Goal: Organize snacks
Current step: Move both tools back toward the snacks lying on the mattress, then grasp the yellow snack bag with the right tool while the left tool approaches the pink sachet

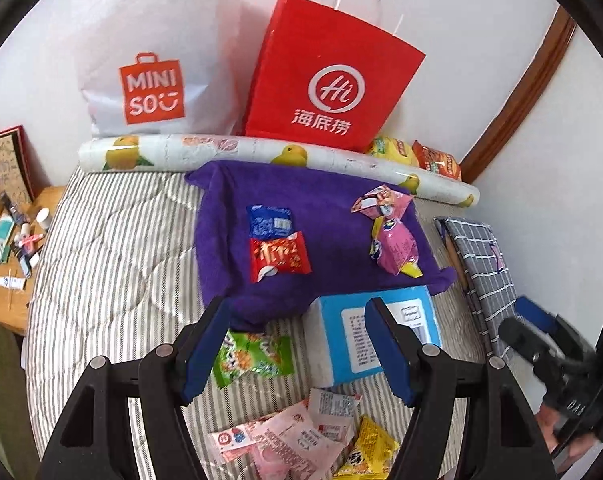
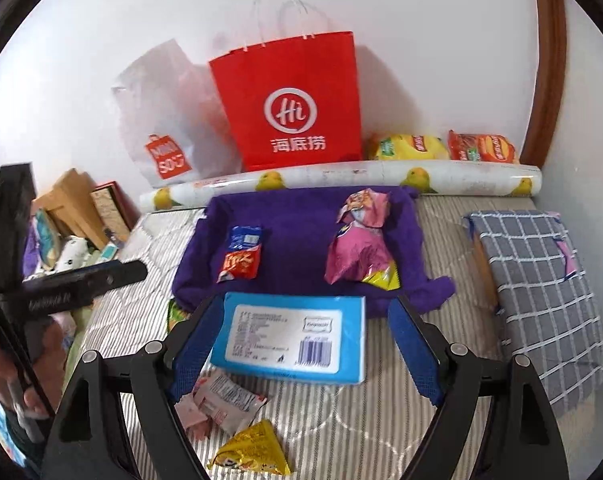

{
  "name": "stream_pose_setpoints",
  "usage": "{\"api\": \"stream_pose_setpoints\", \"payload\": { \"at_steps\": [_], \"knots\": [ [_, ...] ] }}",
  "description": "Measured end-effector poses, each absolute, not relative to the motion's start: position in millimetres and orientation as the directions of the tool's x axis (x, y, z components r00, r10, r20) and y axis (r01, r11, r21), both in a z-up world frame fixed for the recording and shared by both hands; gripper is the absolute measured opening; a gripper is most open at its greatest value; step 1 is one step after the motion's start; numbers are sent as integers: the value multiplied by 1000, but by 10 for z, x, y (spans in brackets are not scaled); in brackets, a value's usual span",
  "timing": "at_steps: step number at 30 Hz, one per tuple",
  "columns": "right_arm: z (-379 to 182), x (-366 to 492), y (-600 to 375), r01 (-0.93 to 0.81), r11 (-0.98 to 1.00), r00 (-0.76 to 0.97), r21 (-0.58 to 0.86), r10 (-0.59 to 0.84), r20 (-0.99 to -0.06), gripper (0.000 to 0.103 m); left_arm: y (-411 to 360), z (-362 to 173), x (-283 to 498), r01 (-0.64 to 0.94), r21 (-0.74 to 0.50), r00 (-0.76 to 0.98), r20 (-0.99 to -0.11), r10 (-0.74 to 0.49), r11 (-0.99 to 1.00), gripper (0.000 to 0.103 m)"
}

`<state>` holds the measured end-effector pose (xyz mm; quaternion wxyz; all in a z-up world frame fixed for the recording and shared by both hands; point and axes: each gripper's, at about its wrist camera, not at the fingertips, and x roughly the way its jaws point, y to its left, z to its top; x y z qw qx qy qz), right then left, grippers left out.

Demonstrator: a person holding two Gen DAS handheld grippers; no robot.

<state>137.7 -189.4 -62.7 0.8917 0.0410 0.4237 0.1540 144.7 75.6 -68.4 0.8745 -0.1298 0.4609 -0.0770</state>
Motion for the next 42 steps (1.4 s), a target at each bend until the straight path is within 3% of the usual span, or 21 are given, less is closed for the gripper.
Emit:
{"api": "stream_pose_setpoints", "payload": {
  "at_steps": [5,11,21,35,42],
  "knots": [
    [-928,1185,-1871,-258,938,556,230,339,-759,84,802,-765,1291,-9,-286,573,-787,-230,958,68],
    [-1298,862,-1643,-326,931,514,163,319,-796,84,811,-881,1106,-26,-279,562,-798,-217,960,68],
    [-1616,410,-1394,-407,878,434,251,428,-793,84,949,-1003,740,-50,-291,565,-797,-213,955,68],
    [-2085,387,-1122,-377,922,454,86,265,-851,87,1041,-1226,451,-80,-283,542,-817,-196,956,68],
    [-2105,401,-1193,-357,924,456,138,301,-838,75,1087,-1268,376,-97,-265,538,-825,-173,959,68]
  ]
}}
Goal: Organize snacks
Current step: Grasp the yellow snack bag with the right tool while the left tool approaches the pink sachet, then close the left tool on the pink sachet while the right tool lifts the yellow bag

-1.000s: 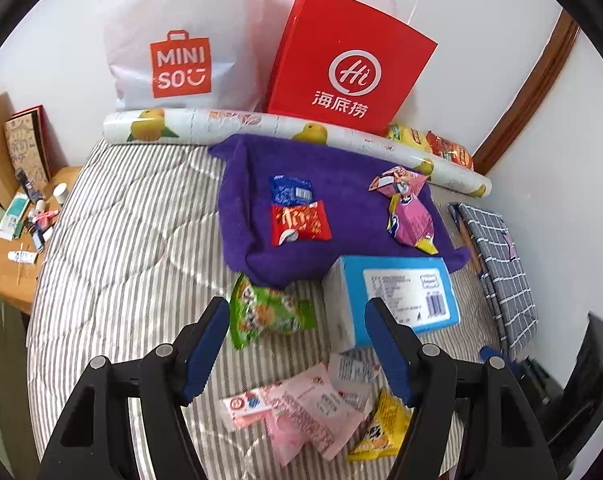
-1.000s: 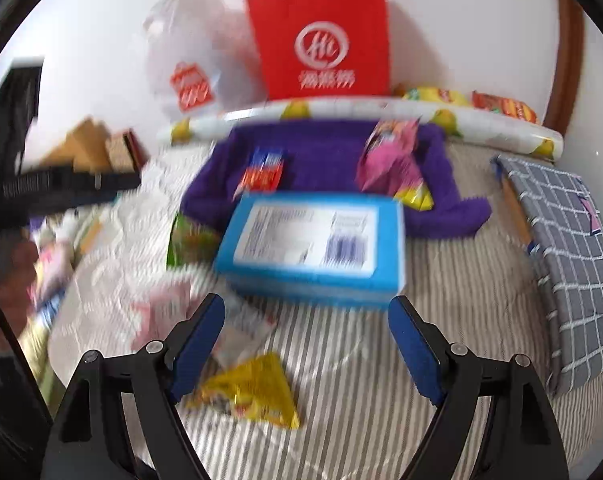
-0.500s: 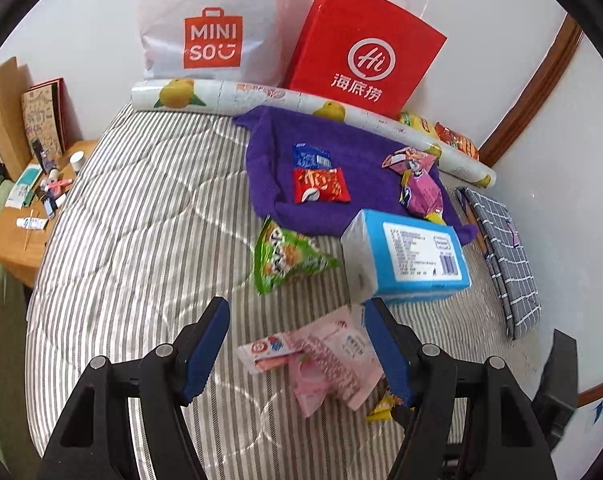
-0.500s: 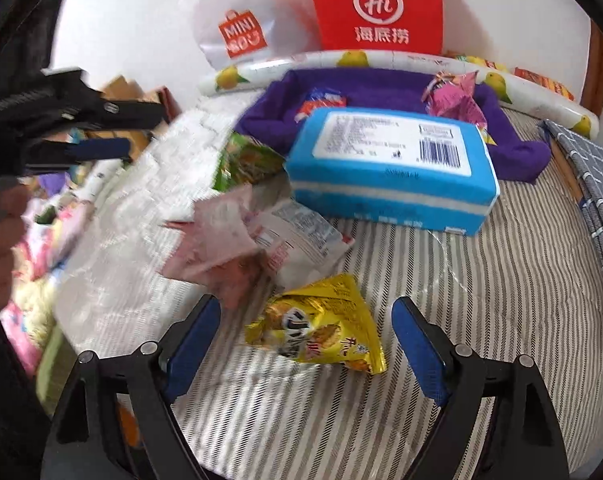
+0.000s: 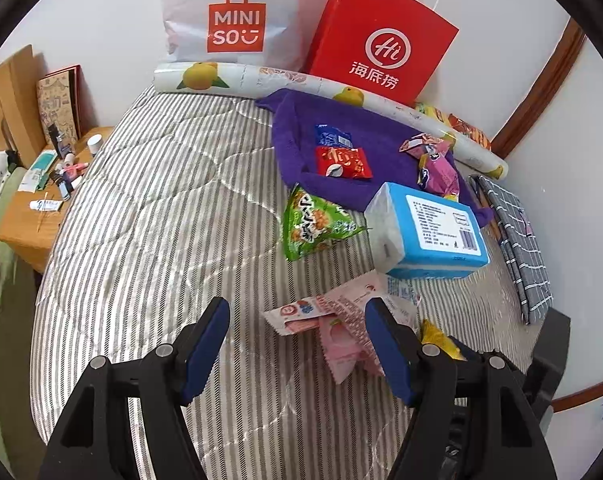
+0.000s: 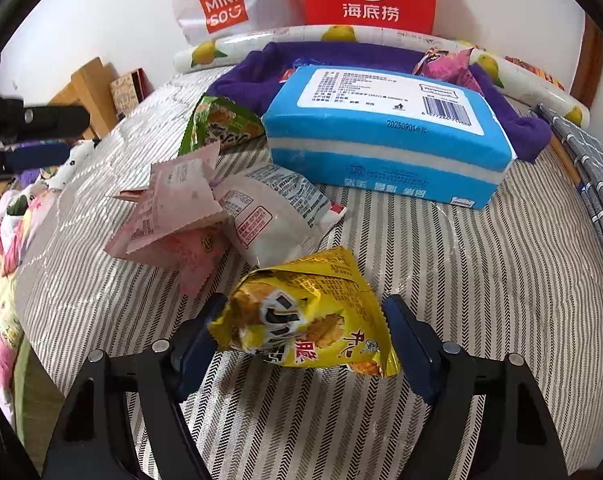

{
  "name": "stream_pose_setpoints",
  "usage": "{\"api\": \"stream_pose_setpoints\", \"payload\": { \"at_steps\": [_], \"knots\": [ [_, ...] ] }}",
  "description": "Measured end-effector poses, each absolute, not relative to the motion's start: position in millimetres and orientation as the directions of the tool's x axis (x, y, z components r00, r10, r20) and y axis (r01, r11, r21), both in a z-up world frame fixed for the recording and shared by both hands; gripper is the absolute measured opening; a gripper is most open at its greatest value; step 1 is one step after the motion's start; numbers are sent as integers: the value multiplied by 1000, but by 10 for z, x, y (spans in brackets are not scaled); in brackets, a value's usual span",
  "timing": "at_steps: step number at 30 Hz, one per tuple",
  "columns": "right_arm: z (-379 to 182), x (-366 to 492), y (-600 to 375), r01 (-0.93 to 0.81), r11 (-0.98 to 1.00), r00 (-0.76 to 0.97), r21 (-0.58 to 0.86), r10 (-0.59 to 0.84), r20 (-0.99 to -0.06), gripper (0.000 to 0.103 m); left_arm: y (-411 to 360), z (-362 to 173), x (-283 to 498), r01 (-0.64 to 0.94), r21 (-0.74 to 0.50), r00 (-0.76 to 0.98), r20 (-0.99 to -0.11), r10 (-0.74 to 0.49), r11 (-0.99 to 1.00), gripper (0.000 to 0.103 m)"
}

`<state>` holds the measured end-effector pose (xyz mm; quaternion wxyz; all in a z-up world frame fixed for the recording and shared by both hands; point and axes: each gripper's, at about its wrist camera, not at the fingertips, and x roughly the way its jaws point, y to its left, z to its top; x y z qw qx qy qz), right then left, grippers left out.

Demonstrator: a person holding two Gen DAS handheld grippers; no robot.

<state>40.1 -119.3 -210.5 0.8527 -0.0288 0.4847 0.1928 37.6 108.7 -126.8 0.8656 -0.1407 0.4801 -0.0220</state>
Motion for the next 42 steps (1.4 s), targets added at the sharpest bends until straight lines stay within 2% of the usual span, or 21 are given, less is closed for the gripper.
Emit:
{"api": "stream_pose_setpoints", "payload": {
  "at_steps": [5,16,28,34,42],
  "knots": [
    [-1989,408,-1359,-332,923,461,194,338,-820,71,1073,-1317,344,-106,-264,529,-831,-170,959,68],
    [-1827,445,-1881,-241,959,544,146,258,-798,71,597,-1440,488,-44,-278,485,-846,-223,960,68],
    [-1917,529,-2365,-165,968,548,191,251,-798,71,236,-1705,778,-100,-207,394,-906,-153,973,67],
    [-1937,552,-2441,-160,967,551,200,256,-795,71,217,-1724,833,-126,-186,393,-911,-124,974,54],
    [-1931,567,-2467,-149,969,552,199,248,-796,71,247,-1665,814,-109,-194,401,-906,-135,975,51]
  ]
}}
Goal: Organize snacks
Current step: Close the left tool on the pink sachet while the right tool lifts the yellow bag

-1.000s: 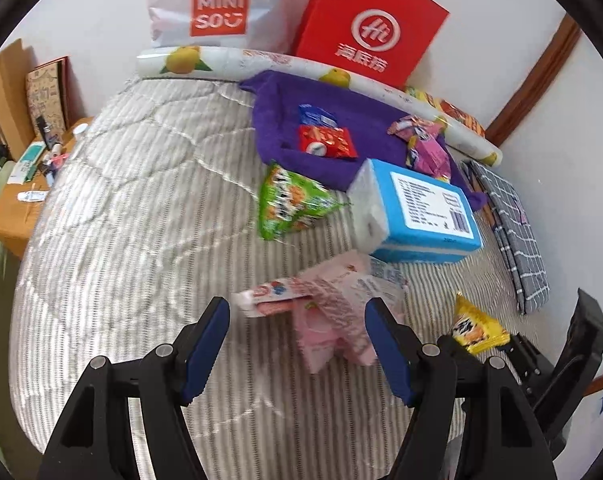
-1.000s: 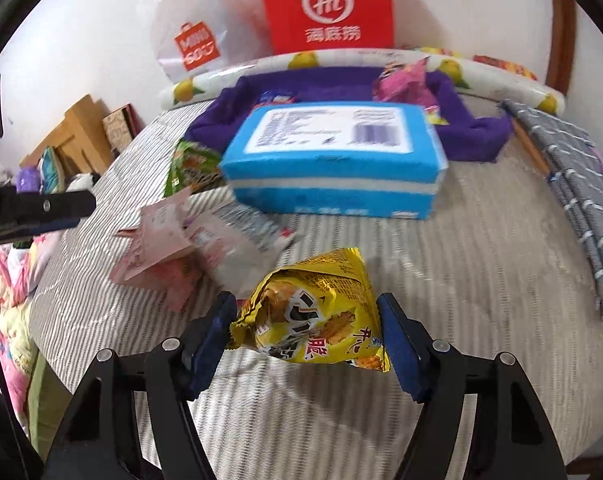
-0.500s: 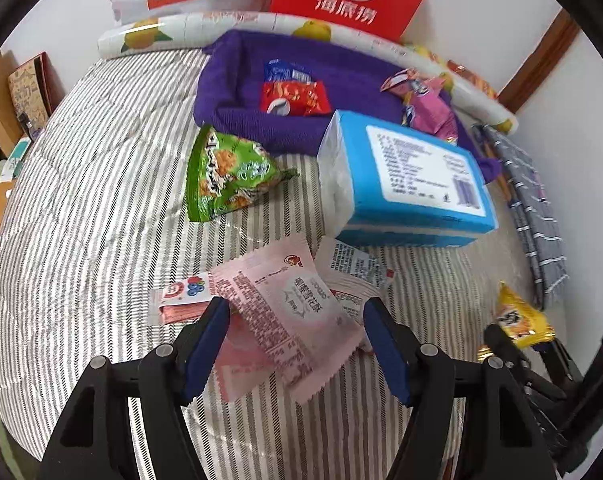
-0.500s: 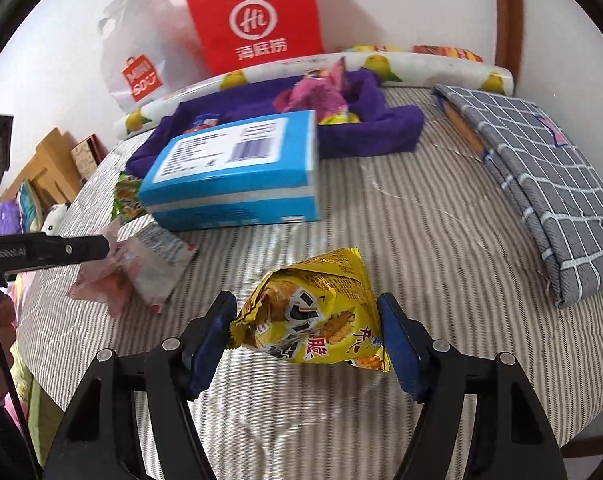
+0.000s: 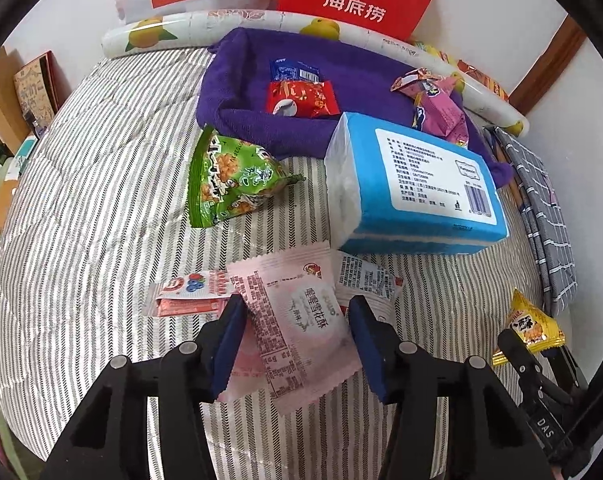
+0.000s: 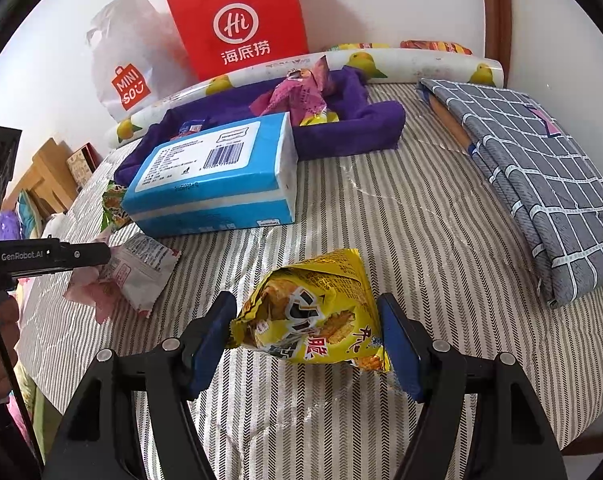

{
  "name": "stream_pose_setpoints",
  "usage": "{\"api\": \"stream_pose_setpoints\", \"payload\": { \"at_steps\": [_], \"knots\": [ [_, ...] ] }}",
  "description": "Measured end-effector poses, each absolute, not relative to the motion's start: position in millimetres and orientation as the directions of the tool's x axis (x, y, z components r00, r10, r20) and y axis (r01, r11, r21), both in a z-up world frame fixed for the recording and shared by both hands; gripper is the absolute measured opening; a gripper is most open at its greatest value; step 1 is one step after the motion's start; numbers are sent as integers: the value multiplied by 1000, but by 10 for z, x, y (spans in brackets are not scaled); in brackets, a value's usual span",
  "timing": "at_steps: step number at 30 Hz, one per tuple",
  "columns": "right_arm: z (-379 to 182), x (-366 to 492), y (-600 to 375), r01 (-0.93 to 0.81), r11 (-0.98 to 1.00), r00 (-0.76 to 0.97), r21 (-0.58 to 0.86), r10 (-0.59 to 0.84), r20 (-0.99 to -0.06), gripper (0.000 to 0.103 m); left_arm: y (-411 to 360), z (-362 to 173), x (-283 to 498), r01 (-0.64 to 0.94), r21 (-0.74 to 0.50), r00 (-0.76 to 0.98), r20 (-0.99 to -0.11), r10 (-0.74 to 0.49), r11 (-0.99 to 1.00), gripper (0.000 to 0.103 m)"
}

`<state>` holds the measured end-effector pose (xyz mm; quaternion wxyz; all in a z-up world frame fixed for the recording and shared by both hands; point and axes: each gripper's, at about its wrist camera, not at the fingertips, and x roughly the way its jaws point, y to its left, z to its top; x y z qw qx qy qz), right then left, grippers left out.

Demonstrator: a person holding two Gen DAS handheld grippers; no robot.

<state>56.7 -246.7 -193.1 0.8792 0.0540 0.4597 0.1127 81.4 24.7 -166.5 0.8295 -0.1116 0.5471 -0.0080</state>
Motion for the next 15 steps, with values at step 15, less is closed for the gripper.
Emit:
{"api": "stream_pose_setpoints", "payload": {
  "at_steps": [15],
  "knots": [
    [-1504,497,-2357,-183,973,611,143,226,-758,71,264,-1252,685,-31,-260,485,-848,-213,965,51]
  ]
}}
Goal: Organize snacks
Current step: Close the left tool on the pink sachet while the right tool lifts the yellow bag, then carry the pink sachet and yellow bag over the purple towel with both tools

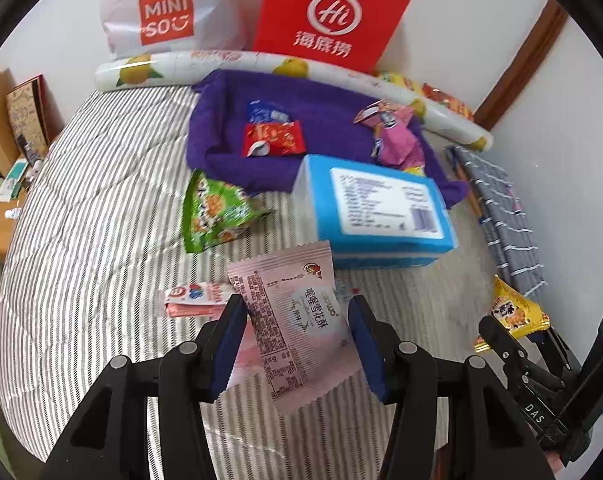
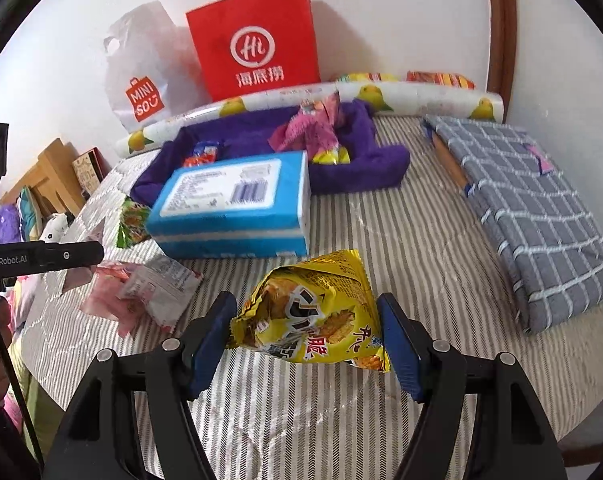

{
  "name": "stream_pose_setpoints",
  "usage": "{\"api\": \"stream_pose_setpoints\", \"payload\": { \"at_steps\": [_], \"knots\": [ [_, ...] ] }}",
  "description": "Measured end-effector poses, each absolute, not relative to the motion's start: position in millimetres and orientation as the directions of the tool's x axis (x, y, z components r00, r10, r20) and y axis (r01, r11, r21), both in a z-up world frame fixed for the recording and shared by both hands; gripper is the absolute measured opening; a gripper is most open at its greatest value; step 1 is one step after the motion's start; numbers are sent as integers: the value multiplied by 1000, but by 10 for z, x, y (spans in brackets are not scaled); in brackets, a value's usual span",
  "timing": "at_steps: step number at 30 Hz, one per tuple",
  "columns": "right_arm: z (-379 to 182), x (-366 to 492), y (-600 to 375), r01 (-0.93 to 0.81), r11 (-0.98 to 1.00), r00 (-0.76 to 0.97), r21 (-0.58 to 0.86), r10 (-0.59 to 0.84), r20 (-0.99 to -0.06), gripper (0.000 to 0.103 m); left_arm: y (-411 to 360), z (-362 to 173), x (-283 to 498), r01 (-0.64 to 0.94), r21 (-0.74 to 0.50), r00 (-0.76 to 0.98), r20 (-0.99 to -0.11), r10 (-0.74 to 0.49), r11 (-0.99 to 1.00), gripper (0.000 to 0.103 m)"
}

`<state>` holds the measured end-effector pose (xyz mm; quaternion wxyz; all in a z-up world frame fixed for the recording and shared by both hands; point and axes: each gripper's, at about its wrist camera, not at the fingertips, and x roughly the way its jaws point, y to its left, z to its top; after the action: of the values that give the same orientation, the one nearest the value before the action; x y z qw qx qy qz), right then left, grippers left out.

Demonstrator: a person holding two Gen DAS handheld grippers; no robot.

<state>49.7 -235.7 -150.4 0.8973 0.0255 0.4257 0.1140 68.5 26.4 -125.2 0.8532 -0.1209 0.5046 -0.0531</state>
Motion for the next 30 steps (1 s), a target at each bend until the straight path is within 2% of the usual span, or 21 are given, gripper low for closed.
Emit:
{"api": "stream_pose_setpoints", "payload": {
  "at_steps": [15,30],
  "knots": [
    [-924,572,-2267,-204,974,685,103,217,-695,71,222,-744,770,51,-296,574,-773,-270,954,51],
    [-579,1109,-2094,-225,969,712,106,238,-661,71,429,-445,1210,58,-321,611,-737,-288,945,51]
  ]
}}
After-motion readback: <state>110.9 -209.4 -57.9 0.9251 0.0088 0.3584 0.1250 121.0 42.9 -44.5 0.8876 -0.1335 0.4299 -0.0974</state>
